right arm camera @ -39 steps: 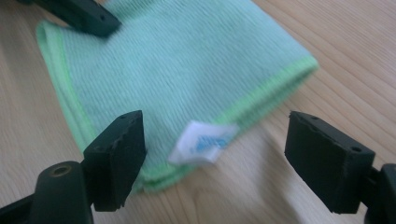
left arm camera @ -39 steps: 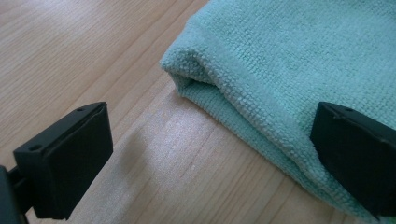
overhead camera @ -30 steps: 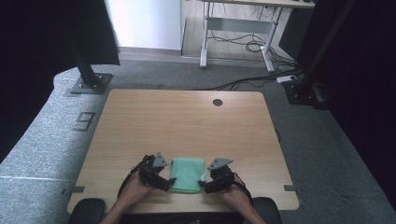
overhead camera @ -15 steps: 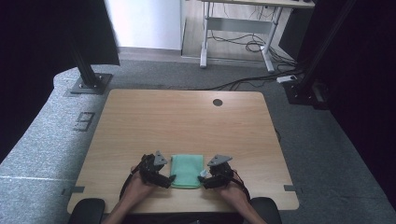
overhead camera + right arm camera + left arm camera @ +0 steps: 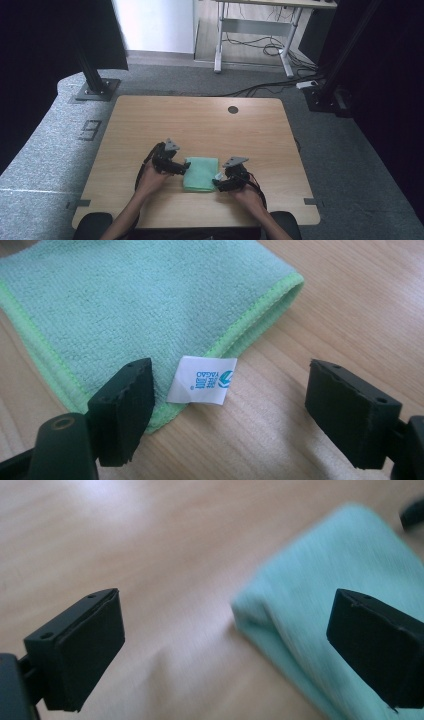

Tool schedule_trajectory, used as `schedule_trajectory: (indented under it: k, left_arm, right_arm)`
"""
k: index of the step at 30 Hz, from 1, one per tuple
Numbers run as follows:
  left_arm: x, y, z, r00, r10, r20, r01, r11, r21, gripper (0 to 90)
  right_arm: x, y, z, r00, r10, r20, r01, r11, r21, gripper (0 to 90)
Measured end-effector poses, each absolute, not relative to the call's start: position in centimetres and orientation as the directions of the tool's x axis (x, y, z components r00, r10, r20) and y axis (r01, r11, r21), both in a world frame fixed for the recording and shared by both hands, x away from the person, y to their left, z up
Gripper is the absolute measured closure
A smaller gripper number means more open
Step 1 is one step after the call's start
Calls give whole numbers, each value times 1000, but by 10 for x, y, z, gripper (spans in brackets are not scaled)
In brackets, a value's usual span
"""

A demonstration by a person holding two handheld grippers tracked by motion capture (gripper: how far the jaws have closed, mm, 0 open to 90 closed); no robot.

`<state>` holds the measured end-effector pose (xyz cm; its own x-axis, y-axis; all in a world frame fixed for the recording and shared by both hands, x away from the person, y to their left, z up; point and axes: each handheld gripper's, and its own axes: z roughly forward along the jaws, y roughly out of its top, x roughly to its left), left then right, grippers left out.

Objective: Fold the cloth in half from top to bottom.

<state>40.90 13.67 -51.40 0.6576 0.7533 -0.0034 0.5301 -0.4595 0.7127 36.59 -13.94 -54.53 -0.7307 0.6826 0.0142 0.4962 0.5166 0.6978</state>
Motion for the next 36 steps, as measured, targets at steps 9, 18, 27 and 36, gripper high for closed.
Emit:
schedule_trajectory:
  k: [9,18,27,36]
  left_arm:
    - [439,126,-535,604,785,133,558,-537,632,7]
    - [391,128,-520,703,711,34,509,-536,673,21]
    - [376,128,-538,701,704,118,498,-601,625,0]
    - [405,134,-541,655,748,106,519,-547,656,0]
  right_arm:
    - [370,-140,-545,-724,690,-2,489,516,703,219]
    - [374,-139,-545,-714,700,4,499,505,704,218]
    - [375,-139,-546,-707,707,5,502,498,707,216]
    - [393,-137,-547,-687,726,12,514,474,715,207]
